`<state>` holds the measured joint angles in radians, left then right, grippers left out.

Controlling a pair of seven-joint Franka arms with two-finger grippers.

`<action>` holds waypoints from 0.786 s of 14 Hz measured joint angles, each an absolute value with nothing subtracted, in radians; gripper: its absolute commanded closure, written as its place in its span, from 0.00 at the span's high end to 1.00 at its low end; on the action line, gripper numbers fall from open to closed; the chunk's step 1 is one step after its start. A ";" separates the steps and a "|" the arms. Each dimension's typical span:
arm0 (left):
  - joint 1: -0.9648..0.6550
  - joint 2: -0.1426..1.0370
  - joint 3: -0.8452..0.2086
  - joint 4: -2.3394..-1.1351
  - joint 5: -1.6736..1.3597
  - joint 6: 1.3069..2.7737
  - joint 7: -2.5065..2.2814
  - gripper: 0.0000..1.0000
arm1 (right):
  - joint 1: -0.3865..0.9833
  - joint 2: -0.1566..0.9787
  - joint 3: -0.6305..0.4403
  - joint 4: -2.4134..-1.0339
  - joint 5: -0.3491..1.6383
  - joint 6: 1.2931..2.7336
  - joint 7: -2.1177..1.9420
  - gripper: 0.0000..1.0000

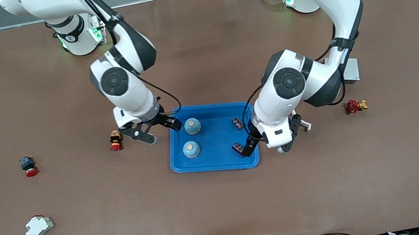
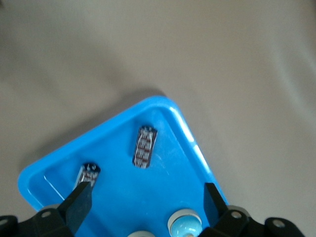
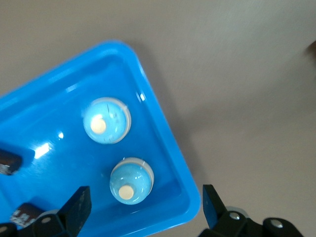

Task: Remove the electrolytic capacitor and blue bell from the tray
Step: 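Reach the right gripper to a bell while the left gripper reaches a capacitor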

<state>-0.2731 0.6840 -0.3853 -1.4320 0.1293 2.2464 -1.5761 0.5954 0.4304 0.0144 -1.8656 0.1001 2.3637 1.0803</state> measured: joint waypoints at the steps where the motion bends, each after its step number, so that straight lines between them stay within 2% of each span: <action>1: -0.292 0.691 -0.383 -1.434 0.129 2.248 -1.589 1.00 | 0.619 0.461 0.014 -1.863 0.095 2.385 1.109 1.00; 6: -0.328 0.717 -0.377 -1.499 0.136 2.249 -1.610 1.00 | 0.679 0.584 0.008 -1.790 0.076 2.405 1.180 1.00; 11: -0.328 0.728 -0.369 -1.551 0.151 2.250 -1.610 1.00 | 0.685 0.651 0.007 -1.727 0.002 2.404 1.244 1.00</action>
